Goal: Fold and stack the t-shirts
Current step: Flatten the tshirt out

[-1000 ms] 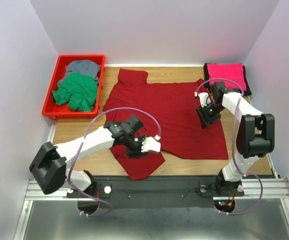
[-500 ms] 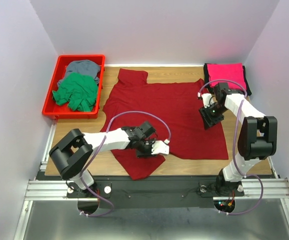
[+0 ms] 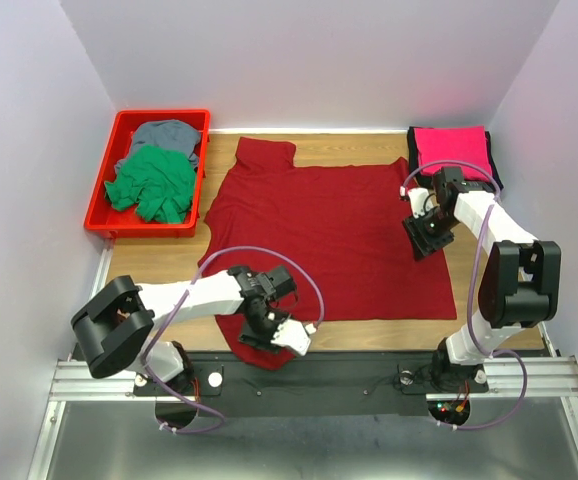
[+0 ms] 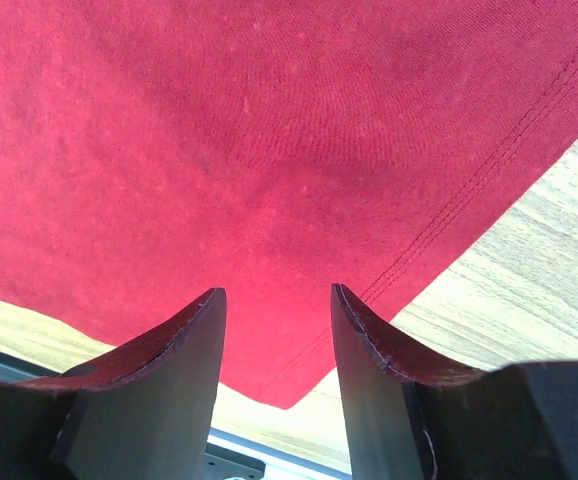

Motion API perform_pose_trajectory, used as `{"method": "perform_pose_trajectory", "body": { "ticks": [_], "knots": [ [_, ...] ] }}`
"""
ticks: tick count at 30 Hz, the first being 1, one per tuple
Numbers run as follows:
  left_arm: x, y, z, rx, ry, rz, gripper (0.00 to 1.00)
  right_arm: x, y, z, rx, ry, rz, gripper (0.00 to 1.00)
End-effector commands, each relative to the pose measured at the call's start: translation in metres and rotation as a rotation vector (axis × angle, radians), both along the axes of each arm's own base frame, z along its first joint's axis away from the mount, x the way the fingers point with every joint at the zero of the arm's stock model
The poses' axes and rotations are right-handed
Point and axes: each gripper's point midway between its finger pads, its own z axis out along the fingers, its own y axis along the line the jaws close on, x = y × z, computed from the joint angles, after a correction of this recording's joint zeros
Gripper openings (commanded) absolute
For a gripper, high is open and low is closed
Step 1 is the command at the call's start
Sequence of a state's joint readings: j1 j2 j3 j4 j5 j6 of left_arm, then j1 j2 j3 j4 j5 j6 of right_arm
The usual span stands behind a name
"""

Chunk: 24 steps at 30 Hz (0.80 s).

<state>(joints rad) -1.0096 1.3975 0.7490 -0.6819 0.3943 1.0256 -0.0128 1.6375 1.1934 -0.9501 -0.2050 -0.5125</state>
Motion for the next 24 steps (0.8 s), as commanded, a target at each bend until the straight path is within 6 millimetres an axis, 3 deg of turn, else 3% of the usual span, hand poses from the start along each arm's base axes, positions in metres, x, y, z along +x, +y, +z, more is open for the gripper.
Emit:
{"method": "perform_pose_trajectory", "body": {
  "ticks": [1,7,9,15,19,24],
  "knots": [
    [-0.016,0.018,0.019,0.050,0.037,-0.127,0.55,0.002,-0.005,0.012,-0.019,-0.031,0.006,0.52],
    [0.020,-0.006,0.051,-0.086,-0.038,0.008,0.50,0.003,-0.003,0.015,-0.010,-0.029,0.008,0.52],
    [0.032,-0.012,0.048,-0.100,-0.049,0.054,0.49,0.001,-0.003,0.011,-0.011,-0.015,0.015,0.52],
    [0.049,-0.007,0.014,-0.048,-0.091,0.115,0.45,0.002,-0.003,-0.006,-0.010,0.025,0.017,0.51],
    [0.040,0.009,-0.003,0.012,-0.069,0.091,0.45,-0.005,-0.007,-0.014,-0.028,0.049,0.026,0.51],
    [0.030,0.016,0.014,-0.007,-0.059,0.058,0.45,-0.036,-0.016,-0.032,-0.080,0.124,0.061,0.50]
  ]
}}
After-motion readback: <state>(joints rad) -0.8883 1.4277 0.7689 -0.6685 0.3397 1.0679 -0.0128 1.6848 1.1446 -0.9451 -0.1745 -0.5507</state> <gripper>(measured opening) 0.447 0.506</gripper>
